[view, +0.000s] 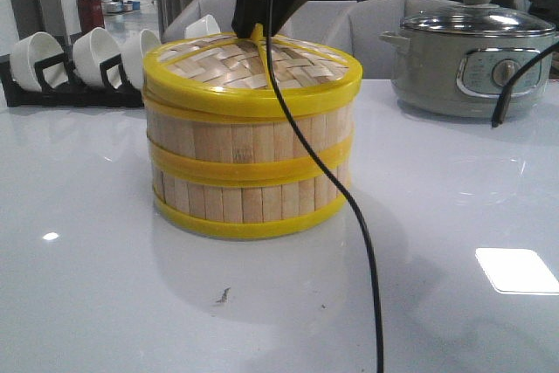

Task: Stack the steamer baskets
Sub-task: 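Lower the lid onto the top basket and open the right gripper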

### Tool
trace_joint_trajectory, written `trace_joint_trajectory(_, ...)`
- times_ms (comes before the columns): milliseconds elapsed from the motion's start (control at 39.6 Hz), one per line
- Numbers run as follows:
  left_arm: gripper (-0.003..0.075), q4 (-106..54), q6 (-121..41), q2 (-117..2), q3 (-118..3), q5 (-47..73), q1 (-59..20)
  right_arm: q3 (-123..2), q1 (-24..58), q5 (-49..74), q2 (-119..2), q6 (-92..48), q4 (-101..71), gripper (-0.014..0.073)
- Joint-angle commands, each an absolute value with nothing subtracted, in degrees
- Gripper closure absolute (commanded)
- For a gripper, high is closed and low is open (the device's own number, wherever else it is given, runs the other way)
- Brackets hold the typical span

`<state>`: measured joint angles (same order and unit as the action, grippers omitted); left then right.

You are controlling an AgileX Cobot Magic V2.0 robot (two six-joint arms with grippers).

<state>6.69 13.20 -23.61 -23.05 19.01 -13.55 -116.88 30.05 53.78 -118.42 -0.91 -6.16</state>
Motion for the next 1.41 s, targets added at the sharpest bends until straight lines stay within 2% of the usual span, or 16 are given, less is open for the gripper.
trace_joint_trajectory(0,0.0633,6.9,13.6,-23.9,-24.7,14.5,-13.6,-119.1,29.6,48.9,-114.7,-1.1,-6.1,0.055)
trace_joint_trajectory(984,0.0633,6.9,13.6,-23.9,-24.7,14.5,-13.6,-119.1,29.6,48.6,-116.5,-1.1,-7.9,0.0552)
trace_joint_trajectory(1034,0.0633,6.9,13.6,-23.9,-24.7,14.5,-13.6,-119.1,29.6,48.6,-116.5,-1.1,-7.9,0.0524)
trace_joint_trajectory(1110,0.0633,6.9,13.6,-23.9,-24.7,14.5,-13.6,-119.1,29.6,48.4,-116.4,-1.1,-7.9,0.0428)
trace_joint_trajectory(1211,0.0633,6.9,13.6,-23.9,-24.7,14.5,-13.6,-119.1,29.6,47.8,-116.1,-1.1,-7.9,0.0232)
trace_joint_trajectory(1261,0.0633,6.9,13.6,-23.9,-24.7,14.5,-13.6,-119.1,29.6,47.6,-116.0,-1.1,-7.9,0.0167)
trace_joint_trajectory(1312,0.0633,6.9,13.6,-23.9,-24.7,14.5,-13.6,-119.1,29.6,47.4,-115.7,-1.1,-7.9,0.0137)
trace_joint_trajectory(1387,0.0633,6.9,13.6,-23.9,-24.7,14.5,-13.6,-119.1,29.6,47.4,-115.2,-1.1,-7.9,0.0137)
